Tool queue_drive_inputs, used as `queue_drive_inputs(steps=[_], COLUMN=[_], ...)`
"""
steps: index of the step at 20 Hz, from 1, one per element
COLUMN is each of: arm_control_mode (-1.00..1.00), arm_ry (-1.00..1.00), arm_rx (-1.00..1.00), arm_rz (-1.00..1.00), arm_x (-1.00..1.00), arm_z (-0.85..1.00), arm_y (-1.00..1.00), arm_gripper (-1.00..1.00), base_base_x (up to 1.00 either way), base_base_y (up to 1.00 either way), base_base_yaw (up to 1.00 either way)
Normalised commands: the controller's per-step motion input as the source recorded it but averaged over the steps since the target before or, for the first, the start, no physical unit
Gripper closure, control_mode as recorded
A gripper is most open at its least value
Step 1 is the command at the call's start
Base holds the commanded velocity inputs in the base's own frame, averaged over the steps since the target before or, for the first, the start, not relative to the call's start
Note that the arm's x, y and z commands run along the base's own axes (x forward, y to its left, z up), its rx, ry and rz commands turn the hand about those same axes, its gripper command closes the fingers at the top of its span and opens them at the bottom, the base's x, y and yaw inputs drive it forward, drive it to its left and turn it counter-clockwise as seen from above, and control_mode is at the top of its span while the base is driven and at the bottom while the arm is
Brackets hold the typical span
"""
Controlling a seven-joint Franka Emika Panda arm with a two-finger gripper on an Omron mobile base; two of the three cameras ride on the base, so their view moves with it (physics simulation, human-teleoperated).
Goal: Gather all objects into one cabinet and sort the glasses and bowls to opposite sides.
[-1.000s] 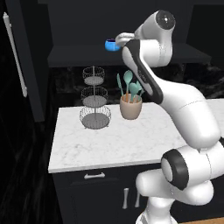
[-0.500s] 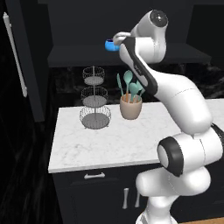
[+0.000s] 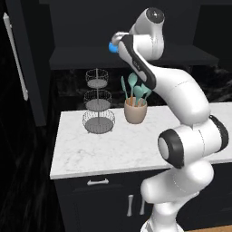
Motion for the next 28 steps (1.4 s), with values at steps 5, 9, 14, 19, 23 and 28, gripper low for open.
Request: queue_drive_inputs(steps=[5, 9, 14, 19, 23, 28], arm_control_mode=[-1.0, -1.0, -1.0, -1.0, -1.0, -1.0], arm_ry=[0.02, 0.0, 0.0, 0.0, -0.03, -0.03], arm_rx=[-0.02, -0.02, 0.0, 0.0, -0.01, -0.01], arm_rz=[0.0, 0.0, 0.0, 0.0, 0.0, 0.0], arm_x=[0.33, 0.25, 0.23, 0.29, 0.26, 0.28], arm_z=[-0.06, -0.11, -0.06, -0.01, -0.1, -0.06], arm_y=[0.0, 0.0, 0.0, 0.0, 0.0, 0.0], arm_gripper=[-1.0, -1.0, -1.0, -1.0, -1.0, -1.0], base_base_x=[0.0, 0.0, 0.0, 0.0, 0.0, 0.0], base_base_y=[0.0, 0.0, 0.0, 0.0, 0.0, 0.0], base_base_yaw=[0.0, 0.0, 0.0, 0.0, 0.0, 0.0])
